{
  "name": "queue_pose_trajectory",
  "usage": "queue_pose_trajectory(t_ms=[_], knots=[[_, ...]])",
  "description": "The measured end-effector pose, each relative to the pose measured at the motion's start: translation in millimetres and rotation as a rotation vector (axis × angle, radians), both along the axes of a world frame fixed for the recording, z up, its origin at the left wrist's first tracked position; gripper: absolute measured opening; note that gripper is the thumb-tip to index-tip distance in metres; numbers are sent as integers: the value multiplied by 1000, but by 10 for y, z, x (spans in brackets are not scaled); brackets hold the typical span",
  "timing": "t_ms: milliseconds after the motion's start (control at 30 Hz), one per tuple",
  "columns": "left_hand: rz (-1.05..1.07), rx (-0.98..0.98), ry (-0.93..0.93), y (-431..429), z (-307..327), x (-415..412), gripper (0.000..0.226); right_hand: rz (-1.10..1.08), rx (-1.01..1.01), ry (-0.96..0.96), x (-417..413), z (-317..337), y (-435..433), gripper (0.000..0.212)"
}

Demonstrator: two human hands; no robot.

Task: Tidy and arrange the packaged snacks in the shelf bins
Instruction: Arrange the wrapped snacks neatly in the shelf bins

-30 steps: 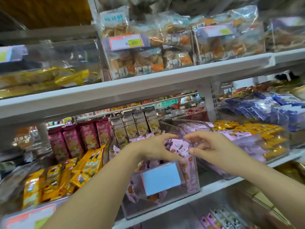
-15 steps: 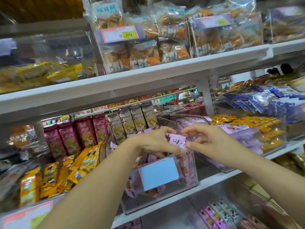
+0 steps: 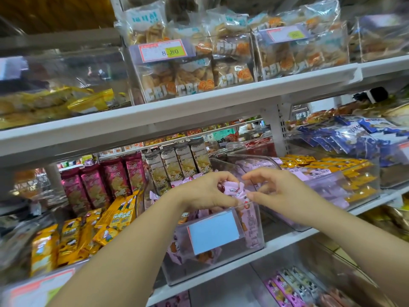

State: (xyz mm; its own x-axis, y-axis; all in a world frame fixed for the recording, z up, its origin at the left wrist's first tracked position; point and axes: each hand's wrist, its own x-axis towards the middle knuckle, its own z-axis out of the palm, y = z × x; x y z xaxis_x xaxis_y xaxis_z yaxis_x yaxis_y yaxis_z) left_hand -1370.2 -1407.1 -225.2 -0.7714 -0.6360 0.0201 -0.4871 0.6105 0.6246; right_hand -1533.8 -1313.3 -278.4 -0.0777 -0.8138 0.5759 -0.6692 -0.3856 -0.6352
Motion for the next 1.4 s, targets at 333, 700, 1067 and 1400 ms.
queue_pose_trajectory(t_ms=[333,700,1067,1400], knots=[[22,-110,32,159,21,134,33,-150,136,318,130,182,40,47],[67,-285,160,194,148,272,12,-202,-62,249,143,218,-14,31],[114,-634,353,657,310,707,20,-153,-335,72,561,431,227,29],[156,-804,273,1265,306,1401,25,-8,-405,86,1225,590,606,28]])
